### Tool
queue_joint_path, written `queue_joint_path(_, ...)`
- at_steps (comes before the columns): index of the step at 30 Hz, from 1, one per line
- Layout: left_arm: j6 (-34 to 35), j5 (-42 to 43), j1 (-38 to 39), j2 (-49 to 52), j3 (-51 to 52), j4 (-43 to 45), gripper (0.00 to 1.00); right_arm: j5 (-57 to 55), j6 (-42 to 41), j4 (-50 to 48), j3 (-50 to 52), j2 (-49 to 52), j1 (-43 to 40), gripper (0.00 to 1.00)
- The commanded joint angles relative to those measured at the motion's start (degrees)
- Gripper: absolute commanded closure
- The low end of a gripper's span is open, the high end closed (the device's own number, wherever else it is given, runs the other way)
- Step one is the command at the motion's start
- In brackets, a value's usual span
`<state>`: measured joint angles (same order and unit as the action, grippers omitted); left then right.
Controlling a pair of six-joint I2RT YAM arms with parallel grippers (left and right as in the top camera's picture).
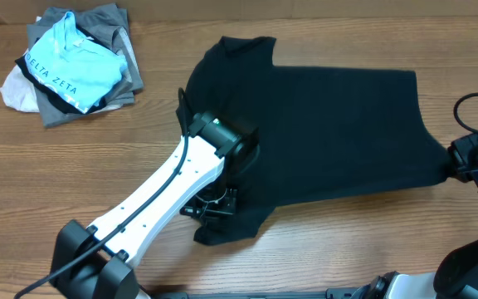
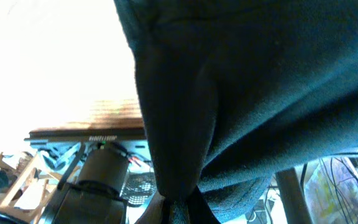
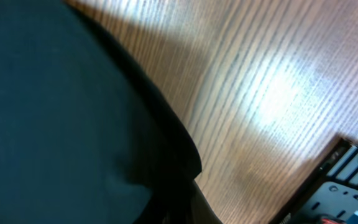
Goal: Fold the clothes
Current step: 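Lay the shirt flat on the table with both grippers, smoothing it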
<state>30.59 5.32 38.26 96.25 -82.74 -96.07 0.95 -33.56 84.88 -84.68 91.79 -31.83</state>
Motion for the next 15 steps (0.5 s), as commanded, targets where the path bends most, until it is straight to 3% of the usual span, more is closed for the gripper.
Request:
queue_joint_path(1, 1.8, -1.2, 0.0, -2.2, 2.1, -0.7, 0.96, -2.3, 1.0, -0.3, 0.5, -0.4, -0.5, 0.96)
queue_joint_path(7, 1.8, -0.9, 0.0, -2.3, 5.5, 2.6, 0.95, -2.3, 0.9, -1.8, 3.7, -0.4, -0.5, 0.96)
queue_joint_path(15, 0.4, 0.1, -0.1, -2.2, 6.3, 13.5, 0.93, 0.7, 0.5, -6.8, 4.8, -0.4, -0.5, 0.94)
